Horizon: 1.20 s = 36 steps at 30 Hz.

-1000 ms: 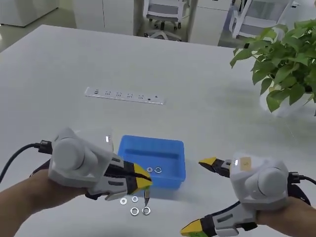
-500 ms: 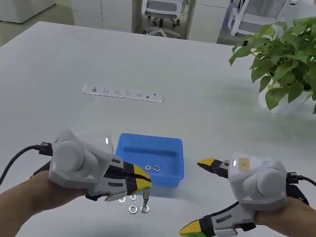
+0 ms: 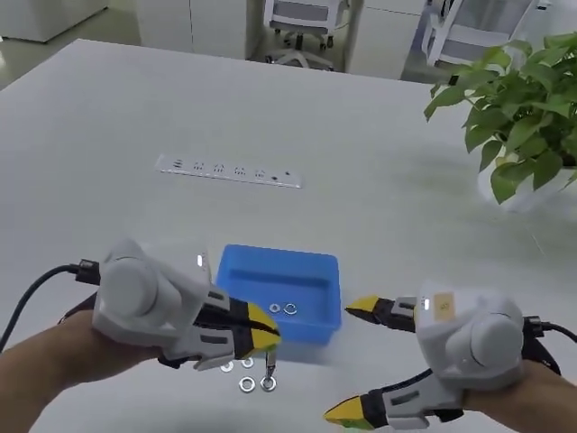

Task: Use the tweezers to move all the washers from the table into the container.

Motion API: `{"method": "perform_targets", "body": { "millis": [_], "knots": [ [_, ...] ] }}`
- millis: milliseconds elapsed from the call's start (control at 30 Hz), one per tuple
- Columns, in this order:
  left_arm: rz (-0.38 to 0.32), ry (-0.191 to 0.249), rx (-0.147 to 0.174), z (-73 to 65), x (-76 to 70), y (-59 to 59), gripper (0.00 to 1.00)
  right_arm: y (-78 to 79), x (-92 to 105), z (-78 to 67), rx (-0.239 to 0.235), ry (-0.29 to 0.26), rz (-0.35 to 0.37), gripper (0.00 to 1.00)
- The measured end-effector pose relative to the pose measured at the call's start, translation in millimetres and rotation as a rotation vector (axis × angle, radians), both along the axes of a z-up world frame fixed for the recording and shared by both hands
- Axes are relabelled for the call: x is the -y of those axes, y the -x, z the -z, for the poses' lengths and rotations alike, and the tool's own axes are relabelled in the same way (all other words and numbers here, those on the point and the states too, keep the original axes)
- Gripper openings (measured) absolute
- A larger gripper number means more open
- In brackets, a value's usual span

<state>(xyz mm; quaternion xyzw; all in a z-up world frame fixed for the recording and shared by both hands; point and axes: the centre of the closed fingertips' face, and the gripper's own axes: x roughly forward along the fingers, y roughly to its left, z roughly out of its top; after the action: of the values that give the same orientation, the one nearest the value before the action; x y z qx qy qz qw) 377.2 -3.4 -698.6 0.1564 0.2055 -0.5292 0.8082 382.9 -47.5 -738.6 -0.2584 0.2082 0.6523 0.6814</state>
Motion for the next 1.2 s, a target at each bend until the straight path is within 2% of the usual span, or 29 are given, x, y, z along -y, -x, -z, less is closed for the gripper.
{"method": "perform_targets", "body": {
  "millis": [233, 567, 900, 1200],
  "knots": [
    [0.012, -0.002, -0.01, 0.9, -4.4, 2.2, 0.06, 5.6, -15.0, 0.9, 0.012, -0.007, -0.068, 0.61],
    [0.041, -0.002, -0.015, 0.7, 0.1, 4.2, 0.06, 8.7, -33.8, 7.7, 0.039, 0.024, -0.164, 0.42],
    [0.059, -0.006, -0.016, 0.3, 5.5, 3.5, 0.06, 12.3, -50.2, 14.2, 0.041, 0.05, -0.246, 0.31],
    [0.062, -0.005, -0.018, 0.9, 4.6, 2.9, 0.06, 14.9, -62.0, 23.9, 0.057, 0.079, -0.312, 0.2]
  ]
}}
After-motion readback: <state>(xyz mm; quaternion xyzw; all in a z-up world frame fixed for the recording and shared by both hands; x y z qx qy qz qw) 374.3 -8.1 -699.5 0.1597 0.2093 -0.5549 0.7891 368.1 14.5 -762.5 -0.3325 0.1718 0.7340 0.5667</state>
